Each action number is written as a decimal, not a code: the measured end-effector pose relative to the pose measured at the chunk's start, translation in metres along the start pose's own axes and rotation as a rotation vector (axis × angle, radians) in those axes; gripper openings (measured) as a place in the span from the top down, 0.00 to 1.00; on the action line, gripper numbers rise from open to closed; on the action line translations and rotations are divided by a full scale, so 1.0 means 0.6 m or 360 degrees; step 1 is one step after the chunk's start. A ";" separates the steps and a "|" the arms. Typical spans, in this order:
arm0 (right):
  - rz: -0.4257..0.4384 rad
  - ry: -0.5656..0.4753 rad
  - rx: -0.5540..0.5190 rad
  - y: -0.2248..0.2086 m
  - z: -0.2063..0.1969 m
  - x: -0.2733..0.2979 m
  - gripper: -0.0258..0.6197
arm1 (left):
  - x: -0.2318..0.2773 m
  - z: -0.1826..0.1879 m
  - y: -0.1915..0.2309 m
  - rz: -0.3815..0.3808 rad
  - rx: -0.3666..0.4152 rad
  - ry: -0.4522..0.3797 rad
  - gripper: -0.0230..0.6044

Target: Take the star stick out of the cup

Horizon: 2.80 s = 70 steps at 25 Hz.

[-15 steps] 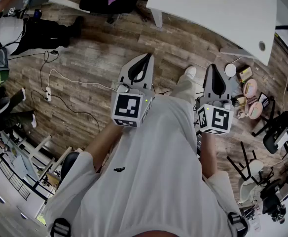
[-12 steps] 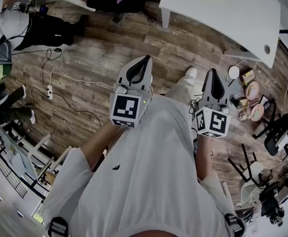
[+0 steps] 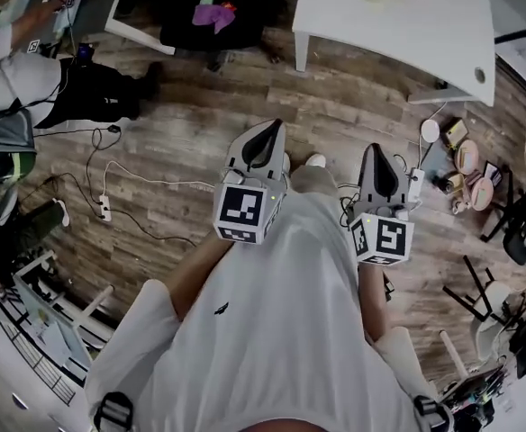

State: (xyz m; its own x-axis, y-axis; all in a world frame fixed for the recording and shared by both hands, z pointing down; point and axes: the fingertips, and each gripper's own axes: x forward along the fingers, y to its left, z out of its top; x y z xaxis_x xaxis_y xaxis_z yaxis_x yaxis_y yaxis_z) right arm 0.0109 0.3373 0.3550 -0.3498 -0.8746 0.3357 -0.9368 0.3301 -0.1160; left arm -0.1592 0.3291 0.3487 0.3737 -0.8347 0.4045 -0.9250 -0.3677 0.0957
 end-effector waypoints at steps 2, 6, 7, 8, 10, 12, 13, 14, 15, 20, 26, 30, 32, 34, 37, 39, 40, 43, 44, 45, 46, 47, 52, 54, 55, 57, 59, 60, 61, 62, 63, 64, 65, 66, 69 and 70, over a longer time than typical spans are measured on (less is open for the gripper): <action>-0.0008 -0.0062 0.0064 -0.015 0.011 -0.003 0.96 | 0.016 0.014 -0.024 -0.0058 0.0028 -0.0014 0.97; 0.0017 -0.0120 0.0059 -0.040 0.025 -0.010 0.95 | 0.044 0.042 -0.051 -0.0095 0.0066 -0.0034 0.97; 0.0034 -0.0115 0.0054 -0.045 0.026 -0.012 0.95 | 0.050 0.046 -0.056 -0.0091 0.0073 -0.0031 0.97; 0.0043 -0.0102 0.0053 -0.052 0.027 -0.013 0.95 | 0.057 0.049 -0.061 -0.0088 0.0080 -0.0027 0.97; 0.0040 -0.0090 0.0081 -0.072 0.027 -0.014 0.95 | 0.072 0.052 -0.075 -0.0085 0.0091 -0.0022 0.97; 0.0039 -0.0120 0.0108 -0.093 0.028 -0.013 0.95 | 0.089 0.052 -0.087 -0.0081 0.0096 -0.0019 0.97; 0.0035 -0.0134 0.0105 -0.100 0.030 -0.011 0.95 | 0.097 0.052 -0.091 -0.0077 0.0095 -0.0016 0.97; 0.0028 -0.0140 0.0095 -0.104 0.032 -0.009 0.95 | 0.102 0.051 -0.094 -0.0074 0.0094 -0.0011 0.97; 0.0024 -0.0137 0.0086 -0.106 0.035 -0.009 0.95 | 0.104 0.050 -0.097 -0.0073 0.0092 -0.0003 0.97; 0.0028 -0.0135 0.0077 -0.126 0.050 0.019 0.95 | 0.134 0.050 -0.100 -0.0094 0.0081 0.0045 0.97; -0.0039 -0.0138 0.0120 -0.162 0.069 0.111 0.95 | 0.235 0.094 -0.060 -0.0163 0.0095 0.0032 0.97; -0.0062 -0.0116 0.0132 -0.176 0.098 0.183 0.95 | 0.307 0.141 -0.018 -0.0205 0.0116 0.0022 0.97; -0.0069 -0.0106 0.0132 -0.184 0.114 0.221 0.95 | 0.343 0.163 0.004 -0.0223 0.0103 0.0026 0.97; -0.0088 -0.0101 0.0120 -0.189 0.135 0.262 0.95 | 0.376 0.183 0.026 -0.0256 0.0098 0.0035 0.97; -0.0152 -0.0084 0.0103 -0.195 0.162 0.332 0.95 | 0.426 0.208 0.062 -0.0341 0.0117 0.0039 0.97; -0.0211 -0.0078 0.0113 -0.202 0.172 0.369 0.95 | 0.453 0.223 0.081 -0.0397 0.0142 0.0033 0.97; -0.0240 -0.0078 0.0113 -0.206 0.177 0.380 0.95 | 0.462 0.230 0.087 -0.0420 0.0151 0.0027 0.97; -0.0302 -0.0082 0.0077 -0.220 0.192 0.406 0.94 | 0.486 0.246 0.105 -0.0450 0.0173 0.0027 0.97; -0.0313 -0.0086 0.0066 -0.224 0.195 0.416 0.91 | 0.495 0.248 0.114 -0.0447 0.0177 0.0034 0.97; -0.0321 -0.0088 0.0061 -0.228 0.196 0.425 0.89 | 0.503 0.247 0.124 -0.0439 0.0173 0.0044 0.97; -0.0326 -0.0083 0.0056 -0.231 0.198 0.432 0.88 | 0.511 0.247 0.133 -0.0430 0.0161 0.0052 0.97; -0.0330 -0.0071 0.0048 -0.234 0.201 0.438 0.88 | 0.518 0.248 0.139 -0.0421 0.0145 0.0057 0.97; -0.0302 -0.0059 0.0030 -0.264 0.212 0.463 0.85 | 0.554 0.260 0.131 -0.0438 0.0180 0.0073 0.97; -0.0289 -0.0047 0.0010 -0.280 0.216 0.472 0.84 | 0.569 0.266 0.120 -0.0449 0.0186 0.0080 0.97; -0.0285 -0.0035 0.0008 -0.288 0.216 0.475 0.82 | 0.573 0.270 0.115 -0.0448 0.0178 0.0080 0.97; -0.0281 -0.0033 0.0043 -0.305 0.211 0.480 0.82 | 0.579 0.270 0.108 -0.0432 0.0159 0.0093 0.97; -0.0277 -0.0052 0.0111 -0.326 0.207 0.488 0.81 | 0.589 0.269 0.100 -0.0420 0.0166 0.0108 0.97; -0.0271 -0.0062 0.0144 -0.336 0.206 0.493 0.80 | 0.594 0.270 0.096 -0.0419 0.0176 0.0113 0.97; -0.0268 -0.0068 0.0168 -0.345 0.204 0.498 0.79 | 0.598 0.271 0.092 -0.0418 0.0187 0.0119 0.97; -0.0267 -0.0067 0.0179 -0.353 0.201 0.502 0.79 | 0.602 0.271 0.089 -0.0416 0.0195 0.0129 0.97; -0.0266 -0.0061 0.0184 -0.360 0.197 0.507 0.79 | 0.605 0.268 0.087 -0.0413 0.0199 0.0143 0.97; -0.0264 -0.0055 0.0190 -0.365 0.193 0.511 0.79 | 0.608 0.263 0.086 -0.0406 0.0199 0.0160 0.97; -0.0262 -0.0051 0.0201 -0.369 0.190 0.516 0.79 | 0.610 0.257 0.086 -0.0396 0.0197 0.0179 0.97; -0.0262 -0.0051 0.0215 -0.373 0.188 0.521 0.79 | 0.614 0.252 0.087 -0.0386 0.0194 0.0198 0.97; -0.0252 -0.0049 0.0257 -0.382 0.183 0.538 0.79 | 0.627 0.246 0.084 -0.0372 0.0195 0.0234 0.97; -0.0245 -0.0039 0.0271 -0.384 0.179 0.544 0.79 | 0.631 0.247 0.081 -0.0371 0.0200 0.0239 0.97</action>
State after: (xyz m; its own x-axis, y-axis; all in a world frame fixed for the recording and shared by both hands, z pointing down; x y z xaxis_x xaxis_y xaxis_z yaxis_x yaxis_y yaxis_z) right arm 0.1114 -0.0625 0.3909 -0.2008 -0.9191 0.3391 -0.9664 0.1292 -0.2220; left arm -0.0529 -0.0655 0.3716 0.5519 -0.6556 0.5154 -0.7963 -0.5979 0.0922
